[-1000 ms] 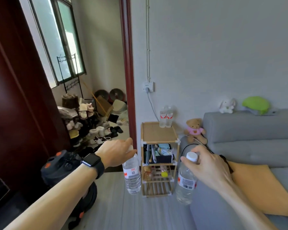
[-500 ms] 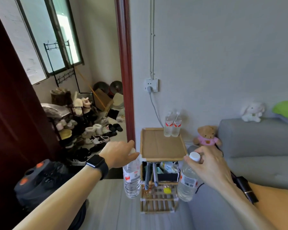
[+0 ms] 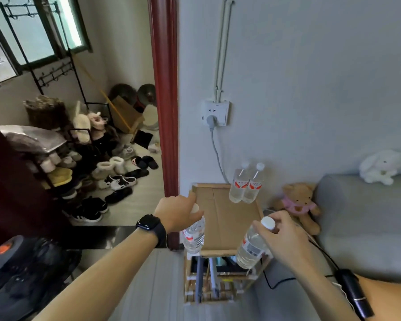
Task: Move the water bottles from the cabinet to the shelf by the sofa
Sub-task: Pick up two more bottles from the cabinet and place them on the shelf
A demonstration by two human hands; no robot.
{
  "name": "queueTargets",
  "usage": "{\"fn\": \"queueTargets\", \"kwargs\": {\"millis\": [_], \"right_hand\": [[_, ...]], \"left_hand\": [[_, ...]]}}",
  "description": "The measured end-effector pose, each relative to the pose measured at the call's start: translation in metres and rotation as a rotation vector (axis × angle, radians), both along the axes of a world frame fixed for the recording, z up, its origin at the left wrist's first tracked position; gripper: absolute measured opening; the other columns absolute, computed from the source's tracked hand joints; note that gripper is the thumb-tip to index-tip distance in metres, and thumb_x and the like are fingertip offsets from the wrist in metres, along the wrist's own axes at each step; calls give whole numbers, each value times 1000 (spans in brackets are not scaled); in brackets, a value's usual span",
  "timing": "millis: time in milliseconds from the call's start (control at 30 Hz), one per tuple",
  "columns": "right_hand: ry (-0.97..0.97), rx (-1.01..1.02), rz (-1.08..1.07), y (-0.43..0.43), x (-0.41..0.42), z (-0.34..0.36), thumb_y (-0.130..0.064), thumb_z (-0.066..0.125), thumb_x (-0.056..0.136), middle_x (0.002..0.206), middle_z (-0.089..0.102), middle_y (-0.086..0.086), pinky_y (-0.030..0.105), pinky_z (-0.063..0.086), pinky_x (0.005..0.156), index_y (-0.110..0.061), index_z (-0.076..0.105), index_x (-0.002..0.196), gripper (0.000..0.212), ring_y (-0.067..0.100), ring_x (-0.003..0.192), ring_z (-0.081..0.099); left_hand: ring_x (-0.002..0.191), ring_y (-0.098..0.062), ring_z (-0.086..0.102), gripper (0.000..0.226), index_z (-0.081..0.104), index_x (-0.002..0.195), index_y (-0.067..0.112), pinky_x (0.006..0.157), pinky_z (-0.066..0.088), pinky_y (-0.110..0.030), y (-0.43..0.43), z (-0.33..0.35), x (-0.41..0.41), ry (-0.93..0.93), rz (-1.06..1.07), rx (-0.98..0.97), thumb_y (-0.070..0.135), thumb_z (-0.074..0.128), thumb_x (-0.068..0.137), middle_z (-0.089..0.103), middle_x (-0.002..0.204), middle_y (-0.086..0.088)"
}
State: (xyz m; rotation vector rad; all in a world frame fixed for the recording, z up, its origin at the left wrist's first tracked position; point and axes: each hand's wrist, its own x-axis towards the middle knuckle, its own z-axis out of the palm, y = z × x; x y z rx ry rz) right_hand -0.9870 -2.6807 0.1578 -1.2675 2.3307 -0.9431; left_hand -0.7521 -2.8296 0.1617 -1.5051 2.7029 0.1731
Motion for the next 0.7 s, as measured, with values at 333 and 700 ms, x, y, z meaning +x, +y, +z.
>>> {"fn": "queueTargets", "kwargs": {"millis": [333, 700], "right_hand": [[91, 145, 245, -140, -40, -32, -62, 57, 86, 87, 61, -19, 29, 49, 64, -37, 45, 101, 31, 3, 78, 58], [203, 276, 452, -260, -65, -45, -54, 49, 88, 84, 64, -7, 34, 49, 64, -37, 45, 99, 21, 14, 76, 60]], "left_hand": [[74, -25, 59, 46, 47, 112, 17, 65, 48, -34, -102, -25, -72, -53, 60, 16, 59, 38, 95, 54, 78, 3], [76, -26, 61, 36, 44, 101, 17, 69, 51, -35, -177, -48, -122, 142, 317, 159, 51, 41, 90, 64, 86, -2]]}}
